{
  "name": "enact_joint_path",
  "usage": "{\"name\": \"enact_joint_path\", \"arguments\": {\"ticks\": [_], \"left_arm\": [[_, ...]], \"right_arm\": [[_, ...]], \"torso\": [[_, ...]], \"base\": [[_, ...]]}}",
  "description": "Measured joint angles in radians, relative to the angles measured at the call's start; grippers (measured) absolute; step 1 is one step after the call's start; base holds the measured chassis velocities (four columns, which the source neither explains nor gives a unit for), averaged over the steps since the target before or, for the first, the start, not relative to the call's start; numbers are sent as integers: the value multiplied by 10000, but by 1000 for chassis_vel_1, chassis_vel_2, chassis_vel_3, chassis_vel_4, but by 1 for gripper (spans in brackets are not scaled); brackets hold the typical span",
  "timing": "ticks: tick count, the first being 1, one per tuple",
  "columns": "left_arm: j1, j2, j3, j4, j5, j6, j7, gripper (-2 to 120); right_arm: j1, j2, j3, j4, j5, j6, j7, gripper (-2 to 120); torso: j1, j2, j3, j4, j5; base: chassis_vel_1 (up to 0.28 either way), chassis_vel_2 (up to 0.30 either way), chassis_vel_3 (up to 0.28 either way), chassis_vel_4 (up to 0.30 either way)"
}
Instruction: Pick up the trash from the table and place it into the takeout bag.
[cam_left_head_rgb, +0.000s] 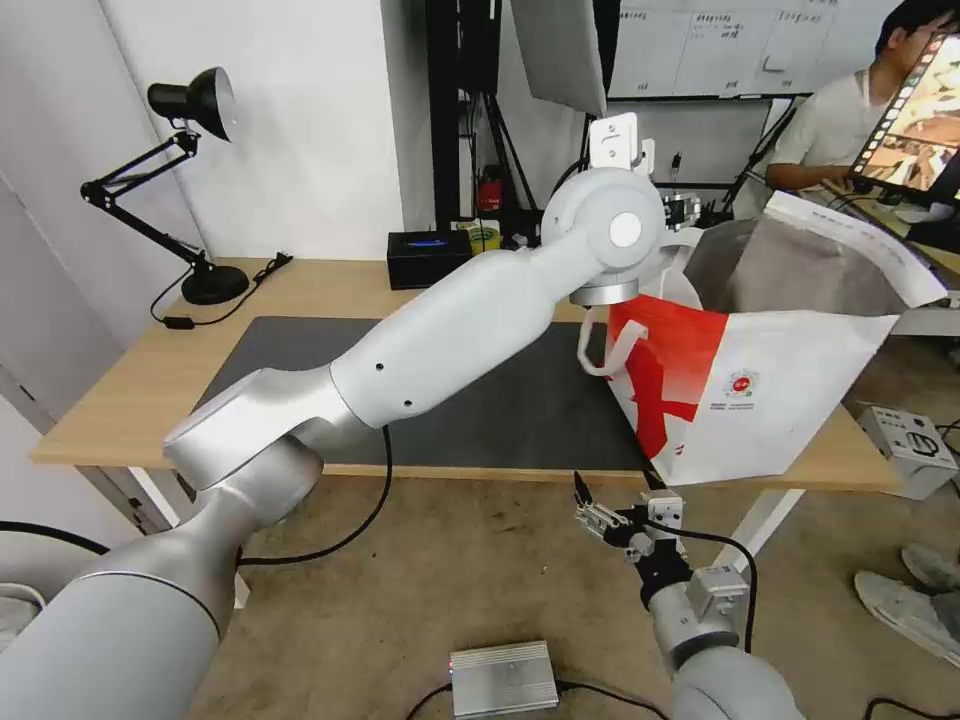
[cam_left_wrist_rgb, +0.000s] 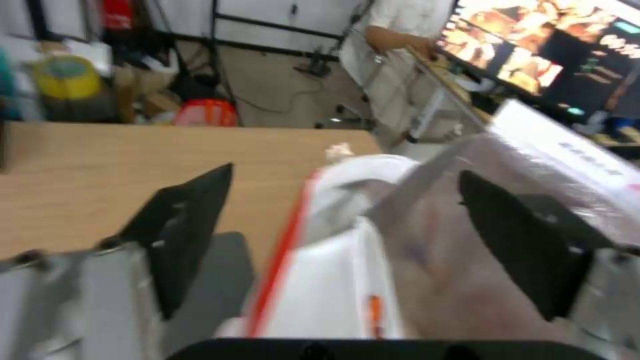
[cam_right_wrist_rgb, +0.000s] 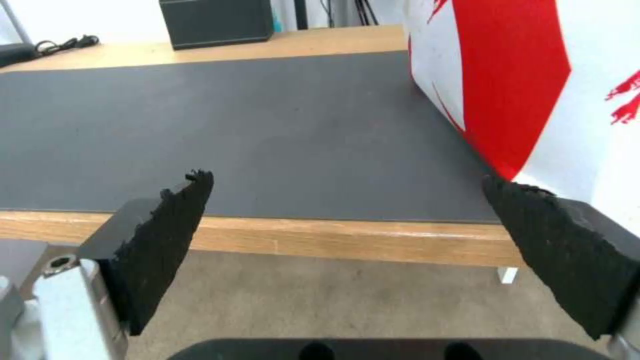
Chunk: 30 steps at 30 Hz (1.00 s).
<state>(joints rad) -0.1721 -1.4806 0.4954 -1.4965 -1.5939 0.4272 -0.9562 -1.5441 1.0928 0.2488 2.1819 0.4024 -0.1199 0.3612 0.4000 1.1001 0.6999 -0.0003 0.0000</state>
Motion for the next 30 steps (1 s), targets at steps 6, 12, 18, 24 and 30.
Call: {"name": "enact_joint_path", "arguments": {"ticks": [6,12,18,24,30], "left_arm": [[529,1525,44,-825,766,-49,77,100],[1803,3161,-187,-2029,2507,-186,779,100],[3457,4987,-1292,-3271,3485,-297,1711,100],[5658,6814,-3321,-4661,3976,134,2544,100],[8664,7852,-5909,-5484,4751,79,3698,100]], "right_arm": [[0,-1,0,0,0,0,0,100],[1,-1,0,0,0,0,0,100],[0,-1,0,0,0,0,-1,100],[0,0,0,0,0,0,0,100],[1,0,0,0,0,0,-2,100]], "torso": [[0,-1,2,4,-2],[0,-2,2,4,-7],[0,-2,2,5,-8],[-1,-1,-1,4,-4],[-2,0,-1,6,-5]], "base": [[0,0,0,0],[0,0,0,0],[0,0,0,0],[0,0,0,0],[0,0,0,0]]}}
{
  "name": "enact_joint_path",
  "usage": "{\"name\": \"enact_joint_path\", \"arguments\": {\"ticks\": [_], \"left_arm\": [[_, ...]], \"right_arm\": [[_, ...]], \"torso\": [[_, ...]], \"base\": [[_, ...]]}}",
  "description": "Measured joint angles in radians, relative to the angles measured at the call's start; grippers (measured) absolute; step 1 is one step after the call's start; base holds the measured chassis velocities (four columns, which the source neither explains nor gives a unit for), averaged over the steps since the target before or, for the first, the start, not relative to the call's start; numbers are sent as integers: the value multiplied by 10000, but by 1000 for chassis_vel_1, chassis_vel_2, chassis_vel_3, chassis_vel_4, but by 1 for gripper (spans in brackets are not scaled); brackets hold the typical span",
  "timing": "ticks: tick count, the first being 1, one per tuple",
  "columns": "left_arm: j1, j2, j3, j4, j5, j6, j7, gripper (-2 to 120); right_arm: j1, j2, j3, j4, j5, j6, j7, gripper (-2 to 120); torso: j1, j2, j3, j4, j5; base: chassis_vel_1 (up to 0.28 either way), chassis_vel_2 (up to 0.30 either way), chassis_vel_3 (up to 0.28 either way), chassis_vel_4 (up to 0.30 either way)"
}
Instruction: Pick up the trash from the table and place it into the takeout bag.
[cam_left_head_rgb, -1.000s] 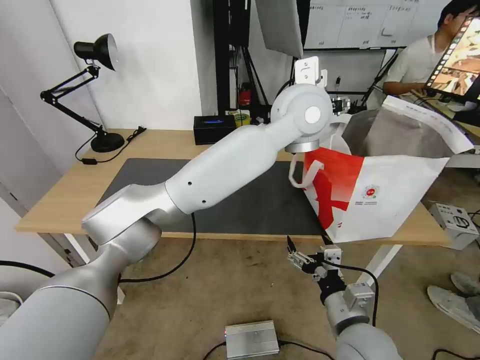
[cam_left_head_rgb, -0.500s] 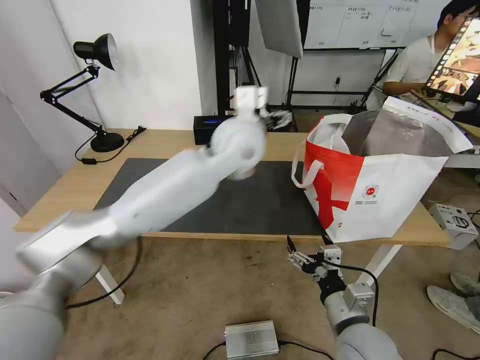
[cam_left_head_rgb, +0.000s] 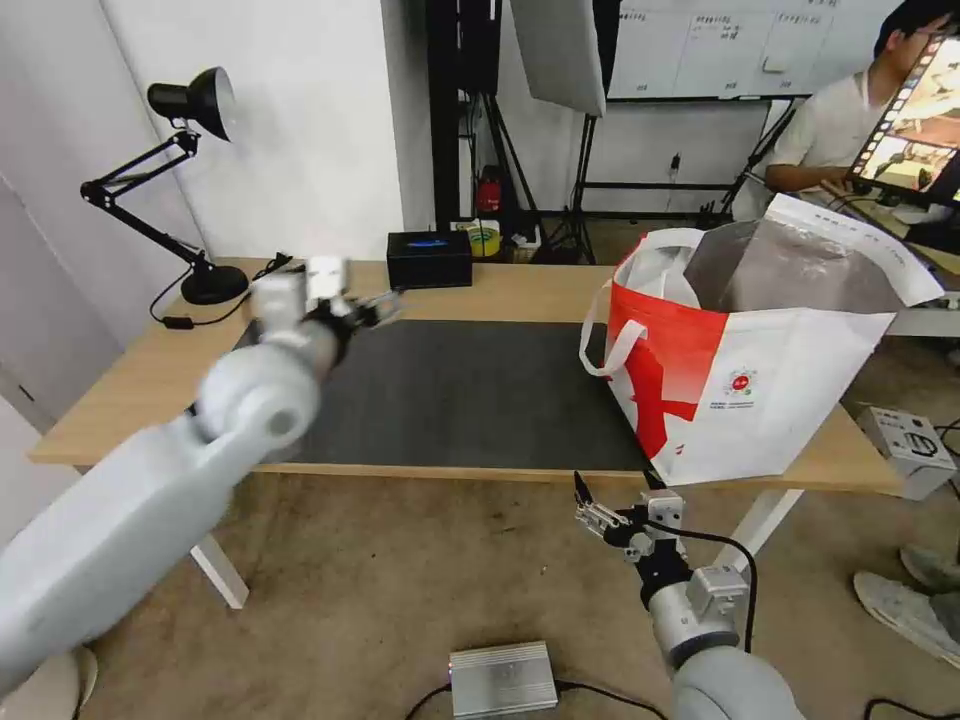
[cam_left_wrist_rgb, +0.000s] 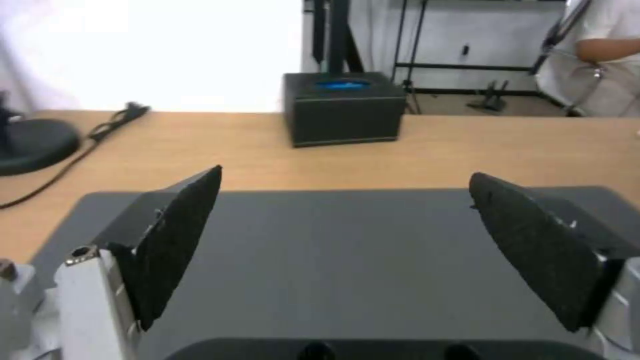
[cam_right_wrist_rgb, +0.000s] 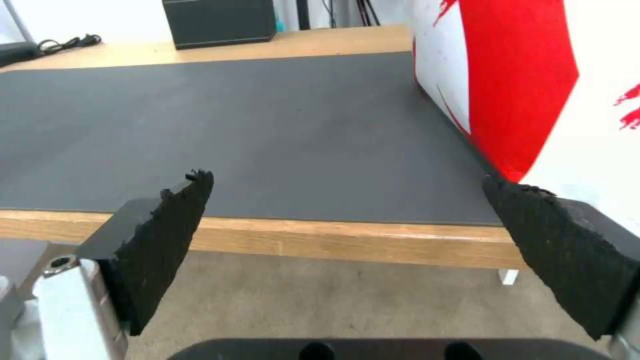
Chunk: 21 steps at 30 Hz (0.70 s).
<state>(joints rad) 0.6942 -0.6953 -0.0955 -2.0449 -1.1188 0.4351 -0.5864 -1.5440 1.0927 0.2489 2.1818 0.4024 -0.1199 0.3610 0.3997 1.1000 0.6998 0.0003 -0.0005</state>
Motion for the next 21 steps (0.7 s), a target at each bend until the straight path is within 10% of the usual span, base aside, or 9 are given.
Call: {"name": "enact_joint_path", "arguments": {"ticks": [21], "left_arm": [[6537,-1108,-4489,-449,2707,-1572,1370,100]], "right_arm": [[0,0,0,0,0,0,1,100]], "torso": [[1,0,1,-2,4]], "base": [[0,0,0,0]]}}
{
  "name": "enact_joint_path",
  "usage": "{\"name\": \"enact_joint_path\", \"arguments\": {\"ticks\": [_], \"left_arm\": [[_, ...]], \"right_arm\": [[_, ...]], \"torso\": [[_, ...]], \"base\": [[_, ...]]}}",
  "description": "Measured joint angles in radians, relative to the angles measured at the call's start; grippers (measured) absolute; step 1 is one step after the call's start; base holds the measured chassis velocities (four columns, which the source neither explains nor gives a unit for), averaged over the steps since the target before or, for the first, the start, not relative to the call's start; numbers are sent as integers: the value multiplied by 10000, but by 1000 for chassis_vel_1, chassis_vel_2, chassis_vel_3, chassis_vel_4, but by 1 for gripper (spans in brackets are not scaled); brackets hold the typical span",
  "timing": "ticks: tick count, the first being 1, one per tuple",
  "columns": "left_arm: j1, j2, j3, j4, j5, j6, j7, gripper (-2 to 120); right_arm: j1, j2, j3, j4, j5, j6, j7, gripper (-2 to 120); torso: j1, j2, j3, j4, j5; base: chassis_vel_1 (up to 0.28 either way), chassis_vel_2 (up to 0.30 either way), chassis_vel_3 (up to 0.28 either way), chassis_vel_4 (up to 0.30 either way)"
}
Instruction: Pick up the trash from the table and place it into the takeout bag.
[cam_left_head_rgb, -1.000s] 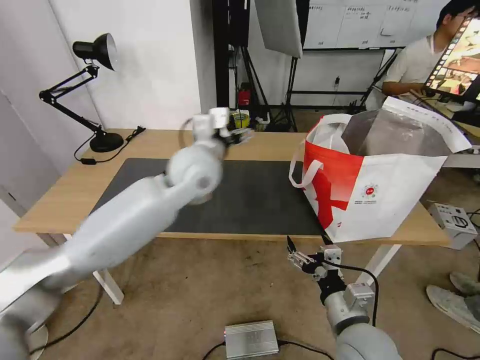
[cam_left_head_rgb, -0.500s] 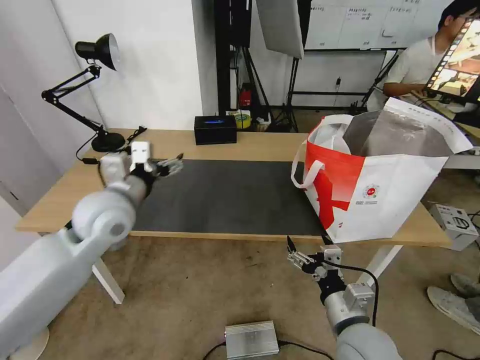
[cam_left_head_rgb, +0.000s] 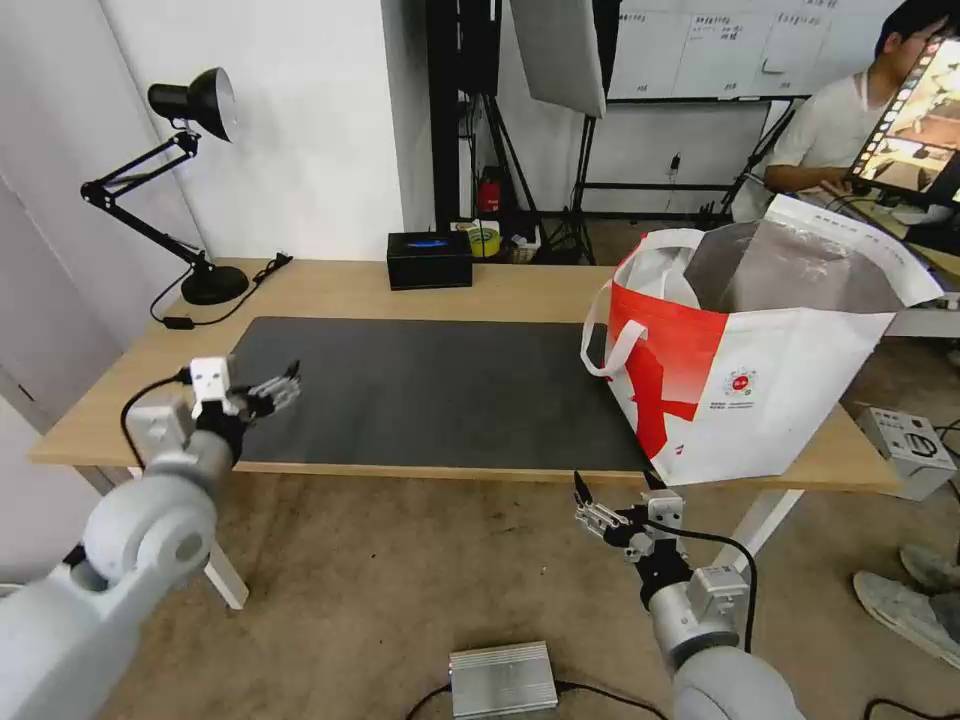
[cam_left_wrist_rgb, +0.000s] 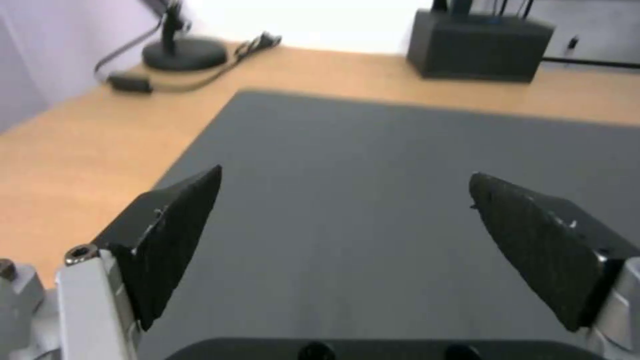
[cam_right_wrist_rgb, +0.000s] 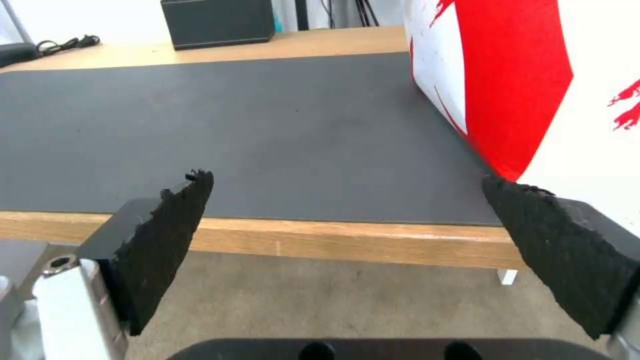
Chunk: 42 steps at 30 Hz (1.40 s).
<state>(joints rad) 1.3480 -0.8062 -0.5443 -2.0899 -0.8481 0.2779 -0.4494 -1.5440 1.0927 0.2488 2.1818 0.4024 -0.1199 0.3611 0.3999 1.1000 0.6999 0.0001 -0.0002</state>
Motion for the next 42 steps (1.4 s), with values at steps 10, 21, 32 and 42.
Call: {"name": "enact_joint_path", "arguments": {"ticks": [10,21,32,42], "left_arm": [[1259,-497,-727,-154,329,-423,495,100],[1793,-849,-884,-285,494,-542,498,100],[2016,-947,-834,-84,670,-618,607,100],[2278,-1045,-806,66,837,-826,789,100]], "right_arm": [[0,0,0,0,0,0,0,100],[0,0,0,0,0,0,0,100],[0,0,0,0,0,0,0,100],[0,0,0,0,0,0,0,100]], "torso": [[0,0,0,-1,2],[1,0,1,-1,2],[1,0,1,-1,1],[1,0,1,-1,1]], "base": [[0,0,0,0],[0,0,0,0],[0,0,0,0],[0,0,0,0]]}}
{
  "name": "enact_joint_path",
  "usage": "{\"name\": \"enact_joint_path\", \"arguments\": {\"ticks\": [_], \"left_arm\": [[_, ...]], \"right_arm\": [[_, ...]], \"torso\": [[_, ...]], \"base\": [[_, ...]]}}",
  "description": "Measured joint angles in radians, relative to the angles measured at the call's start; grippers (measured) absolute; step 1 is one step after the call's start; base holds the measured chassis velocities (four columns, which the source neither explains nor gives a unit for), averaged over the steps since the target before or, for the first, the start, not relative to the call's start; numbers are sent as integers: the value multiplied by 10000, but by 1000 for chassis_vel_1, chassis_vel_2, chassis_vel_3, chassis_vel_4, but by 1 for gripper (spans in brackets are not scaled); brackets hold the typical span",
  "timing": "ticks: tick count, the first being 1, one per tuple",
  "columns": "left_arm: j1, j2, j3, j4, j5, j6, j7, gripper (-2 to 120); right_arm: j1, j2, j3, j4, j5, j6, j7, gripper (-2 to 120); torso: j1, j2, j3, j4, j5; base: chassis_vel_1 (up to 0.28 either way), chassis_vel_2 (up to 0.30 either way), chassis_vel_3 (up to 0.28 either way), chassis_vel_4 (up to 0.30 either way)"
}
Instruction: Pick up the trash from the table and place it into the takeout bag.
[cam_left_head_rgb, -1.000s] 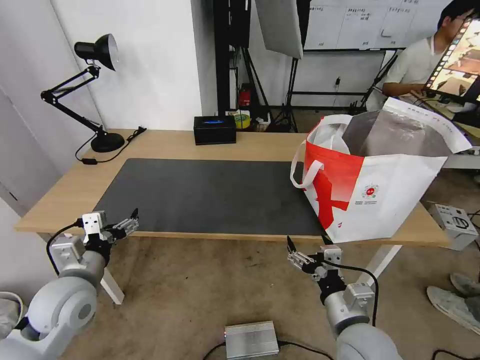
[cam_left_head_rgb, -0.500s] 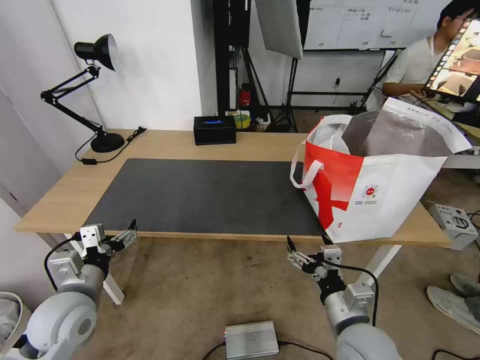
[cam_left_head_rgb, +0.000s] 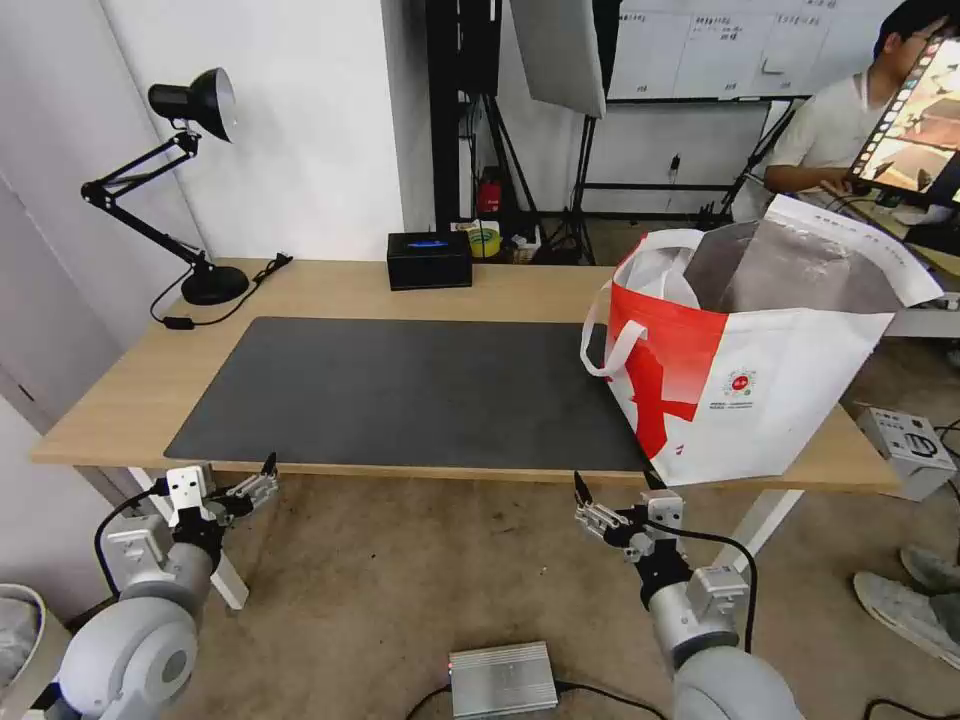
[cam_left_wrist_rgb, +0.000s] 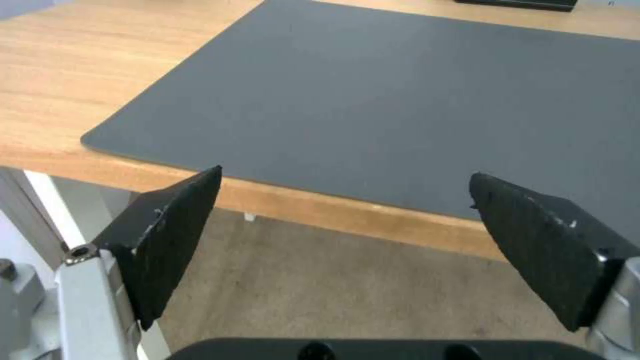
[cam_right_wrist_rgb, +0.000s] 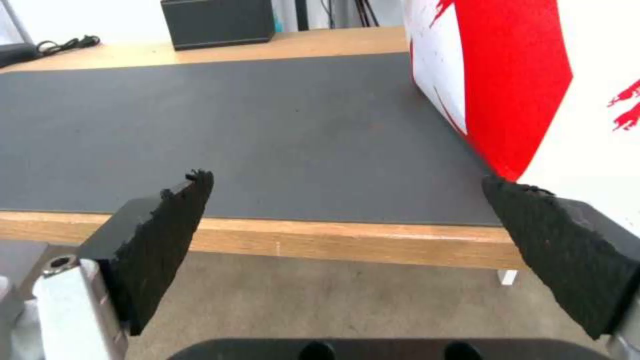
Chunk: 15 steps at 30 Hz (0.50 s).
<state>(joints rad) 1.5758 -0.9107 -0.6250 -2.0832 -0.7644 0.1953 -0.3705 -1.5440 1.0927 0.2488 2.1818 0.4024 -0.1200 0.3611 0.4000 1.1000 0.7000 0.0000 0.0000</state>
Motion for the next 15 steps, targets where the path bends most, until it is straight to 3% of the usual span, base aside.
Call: {"name": "enact_joint_path", "arguments": {"ticks": [15], "left_arm": [[122,6,-139,111,-15,-87,59,100]], "right_arm": [[-1,0,0,0,0,0,0,100]], "torso": [[0,0,0,0,0]], "base": [[0,0,0,0]]}}
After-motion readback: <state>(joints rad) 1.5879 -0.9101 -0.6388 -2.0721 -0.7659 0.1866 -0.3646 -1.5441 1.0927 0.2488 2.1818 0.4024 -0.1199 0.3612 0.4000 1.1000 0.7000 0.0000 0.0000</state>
